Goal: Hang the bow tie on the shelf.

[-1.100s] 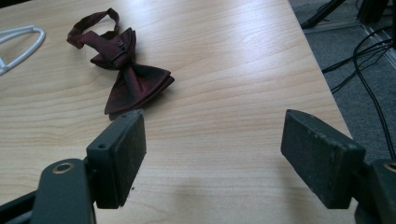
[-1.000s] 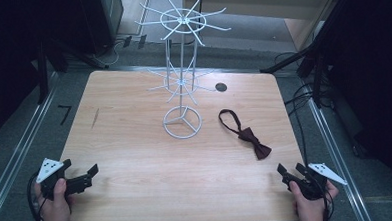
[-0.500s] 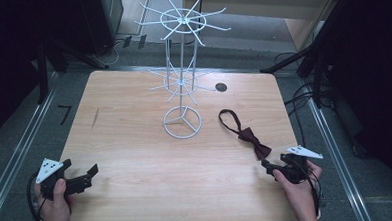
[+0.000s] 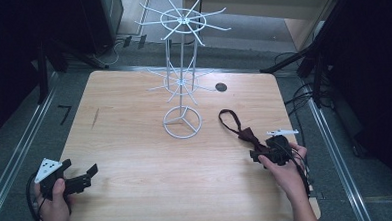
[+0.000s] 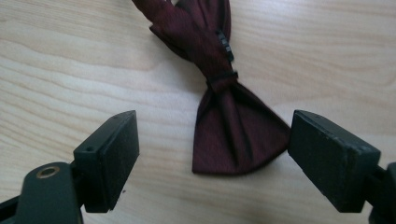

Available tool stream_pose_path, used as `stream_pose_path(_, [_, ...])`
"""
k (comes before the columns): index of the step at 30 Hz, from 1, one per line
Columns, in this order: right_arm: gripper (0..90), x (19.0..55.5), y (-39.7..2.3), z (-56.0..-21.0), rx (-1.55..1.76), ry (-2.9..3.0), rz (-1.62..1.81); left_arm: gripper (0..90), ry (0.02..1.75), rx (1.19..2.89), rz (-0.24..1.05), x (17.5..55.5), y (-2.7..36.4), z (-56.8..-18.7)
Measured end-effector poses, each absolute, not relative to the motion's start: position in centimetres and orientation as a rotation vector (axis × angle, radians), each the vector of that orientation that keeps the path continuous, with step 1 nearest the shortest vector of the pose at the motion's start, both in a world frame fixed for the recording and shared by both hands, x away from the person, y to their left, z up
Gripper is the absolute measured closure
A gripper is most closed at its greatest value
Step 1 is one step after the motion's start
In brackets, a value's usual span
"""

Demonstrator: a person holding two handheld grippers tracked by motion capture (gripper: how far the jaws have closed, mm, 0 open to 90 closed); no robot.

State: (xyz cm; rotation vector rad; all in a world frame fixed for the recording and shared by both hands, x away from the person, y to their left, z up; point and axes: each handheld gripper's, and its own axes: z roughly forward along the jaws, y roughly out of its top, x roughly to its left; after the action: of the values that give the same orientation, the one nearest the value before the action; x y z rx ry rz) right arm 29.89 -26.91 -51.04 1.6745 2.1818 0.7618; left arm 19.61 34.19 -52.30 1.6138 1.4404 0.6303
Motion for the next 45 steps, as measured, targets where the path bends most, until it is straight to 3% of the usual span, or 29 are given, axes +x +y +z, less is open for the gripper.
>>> stream_pose_path(23, [17.6, 34.8, -24.5, -50.9, 1.673, 2.284, 0.542, 0.0, 1.441, 1.618, 0.624, 19.6, 34.2, -52.3])
stream_pose_path(28, [27.2, 35.3, -24.3, -51.1, 1.71, 2.313, 0.551, 0.0, 1.439, 1.615, 0.622, 19.6, 34.2, -52.3])
stream_pose_path(29, [32.5, 35.4, -24.2, -51.3, 1.715, 2.325, 0.546, 0.0, 1.439, 1.613, 0.622, 19.7, 34.2, -52.3])
stream_pose_path(30, [44.1, 35.5, -24.3, -51.4, 1.717, 2.343, 0.55, 0.0, 1.438, 1.615, 0.622, 19.6, 34.2, -52.3])
stream_pose_path(34, [54.2, 35.5, -24.4, -51.4, 1.729, 2.335, 0.57, 0.0, 1.438, 1.615, 0.621, 19.7, 34.2, -52.3])
stream_pose_path(35, [63.1, 35.5, -24.7, -51.3, 1.736, 2.326, 0.564, 0.0, 1.438, 1.616, 0.621, 19.7, 34.2, -52.3])
stream_pose_path(38, [71.8, 35.4, -24.7, -51.3, 1.736, 2.326, 0.57, 0.0, 1.439, 1.618, 0.623, 19.7, 34.2, -52.3])
stream_pose_path(45, [74.0, 34.6, -24.4, -51.6, 1.68, 2.287, 0.626, 0.0, 1.439, 1.618, 0.623, 19.7, 34.2, -52.3])
